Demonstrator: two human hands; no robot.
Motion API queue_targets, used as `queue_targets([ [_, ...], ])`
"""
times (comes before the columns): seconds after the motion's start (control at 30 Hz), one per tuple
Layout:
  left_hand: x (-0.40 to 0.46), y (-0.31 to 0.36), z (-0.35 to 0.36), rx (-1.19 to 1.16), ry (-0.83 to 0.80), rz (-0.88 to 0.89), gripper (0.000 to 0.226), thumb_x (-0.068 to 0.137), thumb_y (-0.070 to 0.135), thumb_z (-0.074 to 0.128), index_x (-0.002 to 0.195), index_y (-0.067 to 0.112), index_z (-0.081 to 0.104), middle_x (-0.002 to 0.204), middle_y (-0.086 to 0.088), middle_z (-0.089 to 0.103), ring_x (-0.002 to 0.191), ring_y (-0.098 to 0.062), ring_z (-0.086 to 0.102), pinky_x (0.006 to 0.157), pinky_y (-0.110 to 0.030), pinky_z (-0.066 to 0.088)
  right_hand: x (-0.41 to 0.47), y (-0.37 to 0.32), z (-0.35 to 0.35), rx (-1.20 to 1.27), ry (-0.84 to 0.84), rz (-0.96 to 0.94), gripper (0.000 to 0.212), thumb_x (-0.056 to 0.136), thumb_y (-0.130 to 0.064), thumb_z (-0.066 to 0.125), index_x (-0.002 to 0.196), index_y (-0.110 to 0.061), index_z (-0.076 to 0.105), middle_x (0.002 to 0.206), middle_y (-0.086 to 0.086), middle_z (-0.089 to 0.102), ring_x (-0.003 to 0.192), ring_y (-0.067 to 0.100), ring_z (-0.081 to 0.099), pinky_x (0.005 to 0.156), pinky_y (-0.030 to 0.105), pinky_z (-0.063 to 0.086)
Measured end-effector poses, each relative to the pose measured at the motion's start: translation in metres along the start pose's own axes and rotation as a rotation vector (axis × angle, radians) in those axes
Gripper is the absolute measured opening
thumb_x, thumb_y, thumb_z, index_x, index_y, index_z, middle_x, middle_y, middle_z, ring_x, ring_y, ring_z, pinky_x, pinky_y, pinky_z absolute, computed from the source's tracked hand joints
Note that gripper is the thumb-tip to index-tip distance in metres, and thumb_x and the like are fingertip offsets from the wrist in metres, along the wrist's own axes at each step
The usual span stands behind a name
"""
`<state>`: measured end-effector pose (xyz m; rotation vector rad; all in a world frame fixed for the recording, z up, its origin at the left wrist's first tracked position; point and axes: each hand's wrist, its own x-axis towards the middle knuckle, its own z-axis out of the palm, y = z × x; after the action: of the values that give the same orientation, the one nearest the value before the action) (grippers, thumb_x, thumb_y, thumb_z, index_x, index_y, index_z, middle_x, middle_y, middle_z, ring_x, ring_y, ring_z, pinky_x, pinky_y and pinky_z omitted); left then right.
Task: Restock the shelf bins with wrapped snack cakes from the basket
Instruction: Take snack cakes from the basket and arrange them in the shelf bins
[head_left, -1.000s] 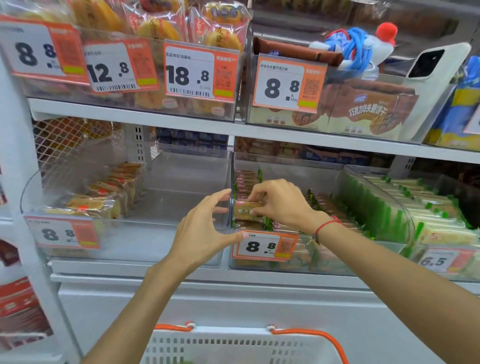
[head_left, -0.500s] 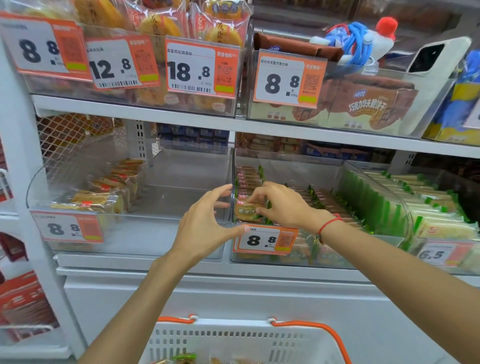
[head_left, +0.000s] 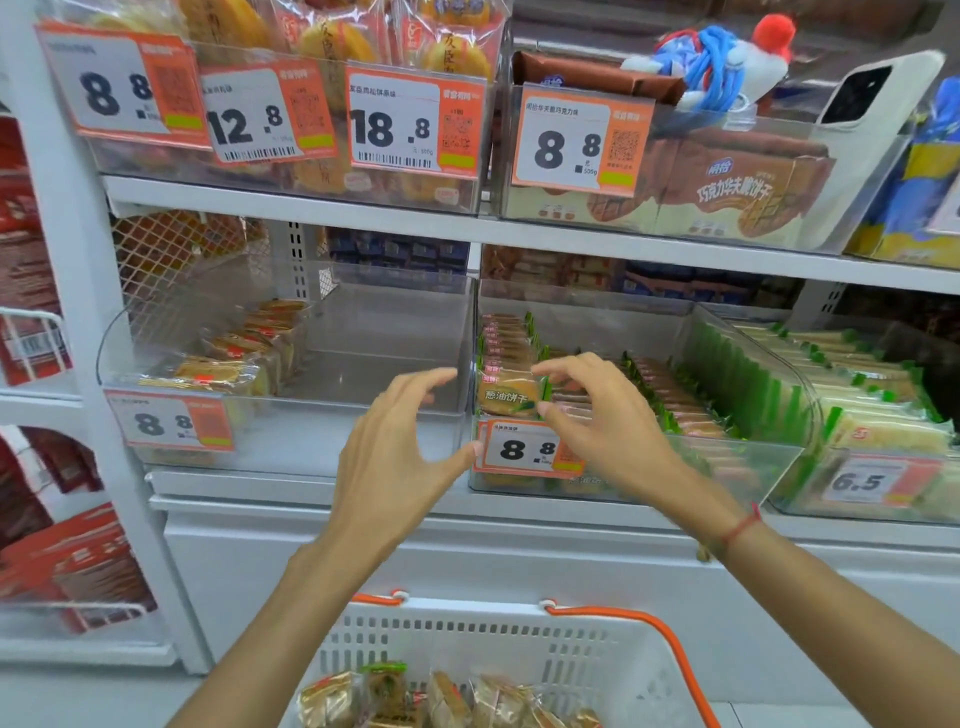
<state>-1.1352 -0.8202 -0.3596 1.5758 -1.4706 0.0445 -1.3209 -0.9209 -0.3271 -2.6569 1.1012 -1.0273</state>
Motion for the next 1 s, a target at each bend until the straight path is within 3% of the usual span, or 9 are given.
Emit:
queue_targets([
  [0.17,-0.061,-0.016,0.005,-0.013,-0.175,-0.176,0.020,0.084,0.035,0.068,0.099,0.045,0.058,0.095,0.028,0.059,0.092,0.007,0.056,0.081,-0.029,0.049,-0.070,0.002,0.026,0.046,0.089,-0.040,0.014,0.087,-0.023,0.060,0.101,-0.025,0.062,0.084,-0.011,0.054,0.078,0.008,0.051,0.068,0.025,0.044],
  [0.37,-0.132,-0.066,0.025,0.256,-0.673,-0.330,0.018,0.090,0.035,0.059,0.107,0.043,0.056,0.108,0.025,0.056,0.105,-0.002,0.056,0.083,-0.025,0.046,-0.144,0.024,0.098,-0.034,-0.583,0.197,0.023,0.093,-0.028,0.055,0.115,-0.027,0.060,0.096,-0.011,0.061,0.084,0.008,0.054,0.071,0.027,0.044],
  [0.53,-0.197,-0.109,0.045,0.296,-1.228,-0.345,0.047,0.091,0.038,0.061,0.136,0.031,0.048,0.139,0.012,0.047,0.124,-0.012,0.046,0.100,-0.028,0.039,-0.215,0.035,0.147,-0.038,-1.004,0.266,0.023,0.095,-0.027,0.050,0.116,-0.021,0.058,0.121,0.005,0.059,0.108,0.024,0.055,0.083,0.033,0.043],
  [0.6,-0.218,-0.119,0.053,0.359,-1.334,-0.336,0.060,0.087,0.046,0.062,0.142,0.036,0.039,0.140,0.002,0.048,0.127,-0.019,0.043,0.102,-0.036,0.039,-0.233,0.036,0.158,0.014,-1.069,0.215,0.030,0.099,-0.030,0.045,0.125,-0.016,0.050,0.138,0.010,0.046,0.120,0.026,0.046,0.093,0.034,0.037],
  [0.67,-0.229,-0.125,0.059,0.424,-1.357,-0.320,0.069,0.084,0.053,0.062,0.145,0.039,0.031,0.147,-0.001,0.039,0.133,-0.024,0.033,0.108,-0.043,0.033,-0.246,0.034,0.166,-0.002,-1.157,0.213,0.055,0.101,-0.038,0.040,0.149,-0.018,0.025,0.159,0.003,0.018,0.142,0.023,0.022,0.113,0.038,0.021],
  [0.73,-0.231,-0.128,0.062,0.452,-1.362,-0.294,0.071,0.085,0.054,0.062,0.146,0.039,0.029,0.150,-0.002,0.032,0.136,-0.026,0.027,0.110,-0.045,0.030,-0.257,0.033,0.174,-0.051,-1.206,0.222,0.067,0.101,-0.044,0.036,0.154,-0.021,0.002,0.161,-0.003,-0.004,0.148,0.022,0.007,0.117,0.051,0.002],
  [0.8,-0.231,-0.128,0.065,0.474,-1.364,-0.282,0.069,0.086,0.052,0.061,0.146,0.039,0.030,0.148,-0.002,0.034,0.133,-0.025,0.028,0.109,-0.043,0.032,-0.266,0.030,0.182,-0.022,-1.194,0.291,0.073,0.099,-0.049,0.037,0.154,-0.021,-0.001,0.161,-0.001,0.001,0.147,0.022,0.011,0.116,0.057,-0.001],
  [0.9,-0.231,-0.129,0.070,0.461,-1.364,-0.312,0.067,0.086,0.050,0.061,0.146,0.039,0.031,0.145,-0.002,0.036,0.131,-0.025,0.029,0.109,-0.045,0.031,-0.269,0.026,0.190,0.096,-1.067,0.453,0.074,0.091,-0.050,0.055,0.148,-0.019,0.022,0.132,0.004,0.046,0.127,0.024,0.039,0.109,0.042,0.028],
  [1.0,-0.226,-0.134,0.070,0.355,-1.389,-0.436,0.061,0.086,0.048,0.062,0.142,0.036,0.040,0.148,-0.002,0.035,0.134,-0.026,0.031,0.112,-0.044,0.027,-0.263,0.019,0.188,0.030,-1.051,0.411,0.038,0.084,-0.046,0.064,0.103,-0.020,0.044,0.093,-0.009,0.036,0.100,0.017,0.035,0.083,0.031,0.032],
])
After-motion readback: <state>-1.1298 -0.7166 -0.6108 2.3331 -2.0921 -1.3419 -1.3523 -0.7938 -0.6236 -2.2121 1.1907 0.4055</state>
